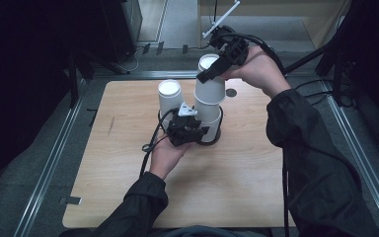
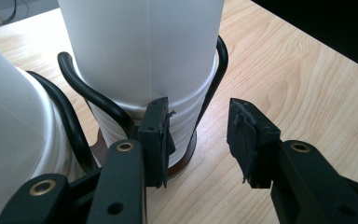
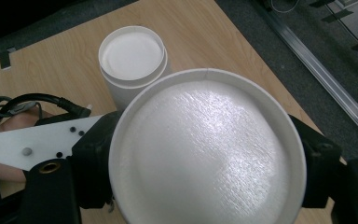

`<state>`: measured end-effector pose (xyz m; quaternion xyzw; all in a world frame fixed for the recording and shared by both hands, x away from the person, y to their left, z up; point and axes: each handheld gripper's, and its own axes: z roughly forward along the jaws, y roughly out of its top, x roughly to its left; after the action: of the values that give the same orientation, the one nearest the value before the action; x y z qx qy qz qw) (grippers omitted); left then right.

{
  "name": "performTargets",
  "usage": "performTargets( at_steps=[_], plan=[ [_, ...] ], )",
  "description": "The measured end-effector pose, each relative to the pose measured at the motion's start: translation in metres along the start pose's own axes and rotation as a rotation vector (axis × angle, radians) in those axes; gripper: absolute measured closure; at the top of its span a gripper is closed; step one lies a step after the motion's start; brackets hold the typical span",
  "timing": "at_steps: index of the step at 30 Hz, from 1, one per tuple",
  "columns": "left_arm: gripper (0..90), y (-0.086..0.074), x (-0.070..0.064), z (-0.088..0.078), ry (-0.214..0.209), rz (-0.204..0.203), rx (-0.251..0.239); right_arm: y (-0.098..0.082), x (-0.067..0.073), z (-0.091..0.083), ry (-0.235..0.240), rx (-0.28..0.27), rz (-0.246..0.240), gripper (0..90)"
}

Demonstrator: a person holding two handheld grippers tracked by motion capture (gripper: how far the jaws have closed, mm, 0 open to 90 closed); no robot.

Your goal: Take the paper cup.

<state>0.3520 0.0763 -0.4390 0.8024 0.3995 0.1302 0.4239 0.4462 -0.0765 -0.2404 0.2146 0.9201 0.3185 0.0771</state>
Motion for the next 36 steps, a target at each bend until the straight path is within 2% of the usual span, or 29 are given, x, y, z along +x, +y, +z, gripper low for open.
performTargets(
  at_steps=[2, 10, 12, 15, 21, 23, 24, 26, 27, 32, 36],
  plan=[
    [54.4, 0.0, -0.001, 0.0, -0.01, -0.002, 0.002, 0.002, 0.001, -0.005, 0.009, 0.0, 0.002, 24.3],
    [45.2, 0.0, -0.005, -0.002, -0.034, 0.023, 0.027, 0.004, 0.002, -0.024, -0.016, 0.018, -0.012, 24.4],
    [42.7, 0.0, -0.004, -0.006, -0.062, 0.015, 0.033, -0.001, 0.002, -0.03, -0.018, 0.027, -0.004, 24.3],
    [40.7, 0.0, -0.003, -0.009, -0.066, 0.026, 0.036, -0.008, 0.002, -0.036, -0.018, 0.034, -0.006, 24.3],
    [34.0, 0.002, -0.001, -0.018, -0.103, 0.034, 0.032, -0.022, 0.005, -0.05, -0.031, 0.037, -0.009, 24.3],
    [32.6, 0.001, -0.002, -0.021, -0.112, 0.06, 0.03, -0.024, 0.005, -0.053, -0.032, 0.032, -0.009, 24.3],
    [28.0, 0.001, -0.002, -0.022, -0.108, 0.066, 0.027, -0.029, 0.007, -0.057, -0.036, 0.028, -0.014, 24.3],
    [27.5, 0.001, -0.002, -0.025, -0.109, 0.076, 0.02, -0.03, 0.008, -0.058, -0.036, 0.028, -0.013, 24.3],
    [26.7, 0.001, -0.001, -0.028, -0.133, 0.081, 0.005, -0.033, 0.009, -0.06, -0.036, 0.025, -0.021, 24.3],
    [24.9, 0.001, 0.002, -0.033, -0.167, 0.067, -0.013, -0.041, 0.011, -0.063, -0.038, 0.023, -0.026, 24.3],
    [23.9, -0.002, 0.007, -0.037, -0.167, 0.087, 0.01, -0.053, 0.009, -0.063, -0.035, 0.024, -0.027, 24.3]
  ],
)
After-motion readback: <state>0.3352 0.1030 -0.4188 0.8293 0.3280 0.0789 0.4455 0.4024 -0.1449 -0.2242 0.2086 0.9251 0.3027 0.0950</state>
